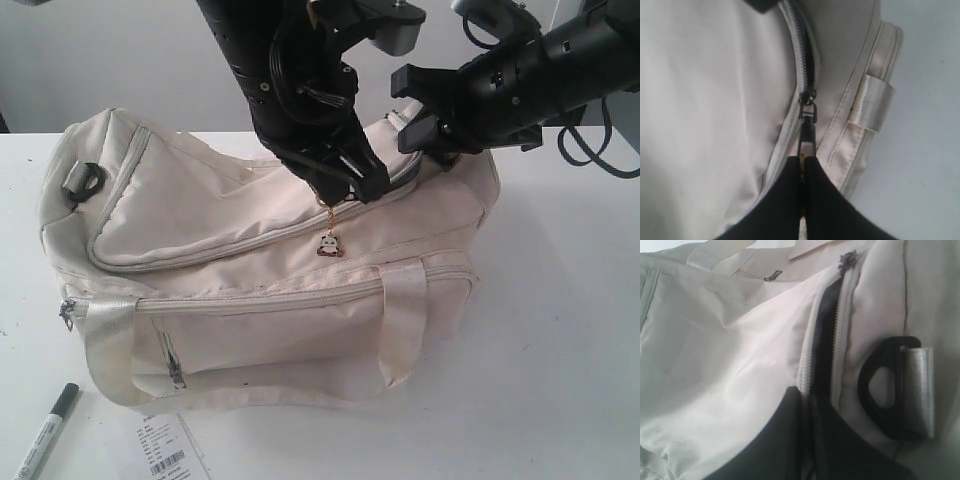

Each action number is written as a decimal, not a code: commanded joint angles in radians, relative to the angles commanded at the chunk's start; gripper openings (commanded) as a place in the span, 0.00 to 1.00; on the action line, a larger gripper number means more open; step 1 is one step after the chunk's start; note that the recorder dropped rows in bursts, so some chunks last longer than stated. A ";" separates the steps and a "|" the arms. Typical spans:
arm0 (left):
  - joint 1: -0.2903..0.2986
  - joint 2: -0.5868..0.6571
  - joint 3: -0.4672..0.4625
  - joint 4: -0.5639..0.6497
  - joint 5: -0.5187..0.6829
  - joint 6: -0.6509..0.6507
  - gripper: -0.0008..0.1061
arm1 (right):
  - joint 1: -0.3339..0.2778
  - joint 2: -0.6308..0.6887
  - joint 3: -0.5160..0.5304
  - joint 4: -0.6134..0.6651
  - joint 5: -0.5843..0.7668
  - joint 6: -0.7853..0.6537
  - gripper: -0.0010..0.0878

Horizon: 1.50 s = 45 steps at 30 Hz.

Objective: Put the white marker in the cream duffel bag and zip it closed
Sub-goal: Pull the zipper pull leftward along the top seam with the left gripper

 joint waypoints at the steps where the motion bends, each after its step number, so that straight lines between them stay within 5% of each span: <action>1: 0.000 0.000 0.000 0.000 0.000 0.000 0.01 | 0.000 0.000 0.000 0.000 0.000 0.000 0.01; 45: 0.040 -0.048 0.151 0.019 0.000 -0.020 0.01 | 0.000 0.000 0.000 -0.011 -0.013 0.000 0.01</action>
